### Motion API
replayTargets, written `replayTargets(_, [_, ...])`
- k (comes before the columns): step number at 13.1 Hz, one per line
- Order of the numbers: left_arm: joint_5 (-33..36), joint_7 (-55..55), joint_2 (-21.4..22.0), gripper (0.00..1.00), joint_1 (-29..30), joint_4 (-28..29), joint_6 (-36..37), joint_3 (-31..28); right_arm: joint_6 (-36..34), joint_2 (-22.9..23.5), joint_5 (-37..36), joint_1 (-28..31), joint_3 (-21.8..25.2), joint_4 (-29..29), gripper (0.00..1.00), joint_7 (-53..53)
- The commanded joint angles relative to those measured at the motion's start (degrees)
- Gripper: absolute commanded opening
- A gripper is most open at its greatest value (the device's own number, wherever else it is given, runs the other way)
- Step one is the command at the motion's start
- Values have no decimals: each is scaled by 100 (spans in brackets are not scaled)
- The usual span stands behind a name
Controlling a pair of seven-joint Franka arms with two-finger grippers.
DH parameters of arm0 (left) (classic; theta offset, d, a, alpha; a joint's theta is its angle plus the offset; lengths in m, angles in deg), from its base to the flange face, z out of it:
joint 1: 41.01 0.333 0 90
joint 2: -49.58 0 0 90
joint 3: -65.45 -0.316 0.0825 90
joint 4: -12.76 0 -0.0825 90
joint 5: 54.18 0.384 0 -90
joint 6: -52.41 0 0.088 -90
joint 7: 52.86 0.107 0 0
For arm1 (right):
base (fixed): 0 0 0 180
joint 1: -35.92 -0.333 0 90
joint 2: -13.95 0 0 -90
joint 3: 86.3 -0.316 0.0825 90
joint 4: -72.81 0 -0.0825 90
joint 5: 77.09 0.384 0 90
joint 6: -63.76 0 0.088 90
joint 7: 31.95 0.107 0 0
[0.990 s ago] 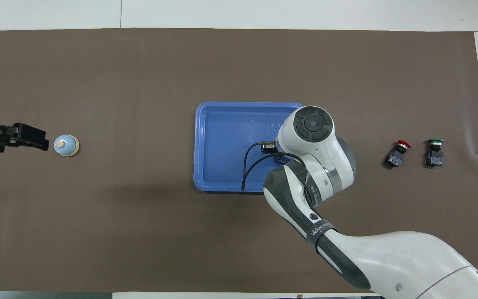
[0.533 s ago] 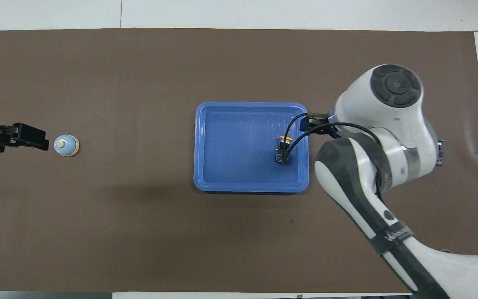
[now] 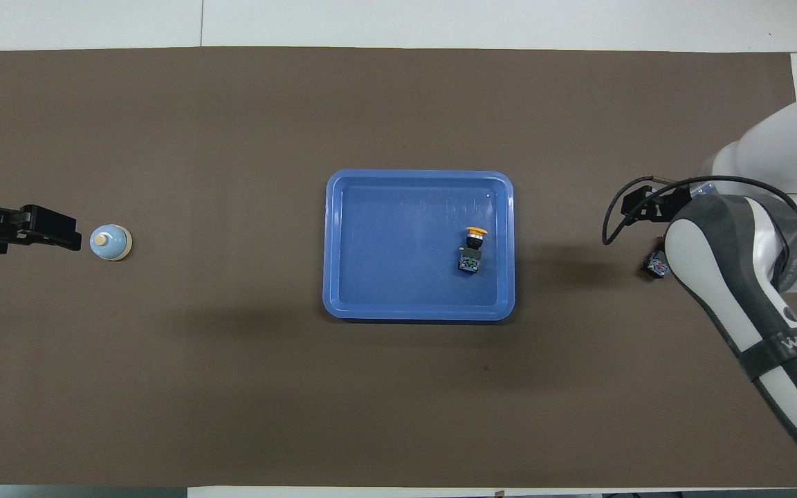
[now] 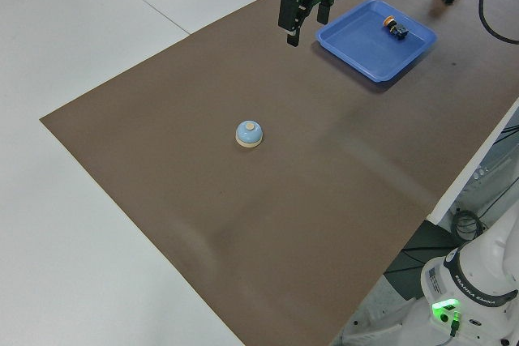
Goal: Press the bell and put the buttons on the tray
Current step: 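Withdraw the right gripper toward the red button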
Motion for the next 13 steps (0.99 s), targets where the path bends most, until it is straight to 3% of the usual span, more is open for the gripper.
replayTargets(1, [-18, -9, 66, 100, 7, 11, -10, -17, 752, -429, -200, 288, -64, 956, 100, 2])
replayTargets(7, [-9, -9, 66, 100, 7, 11, -10, -17, 2369, -667, -209, 641, -73, 2118, 100, -164])
replayTargets(13, [-9, -9, 66, 100, 7, 11, -10, -17, 3057, -255, -209, 771, -82, 2181, 100, -156])
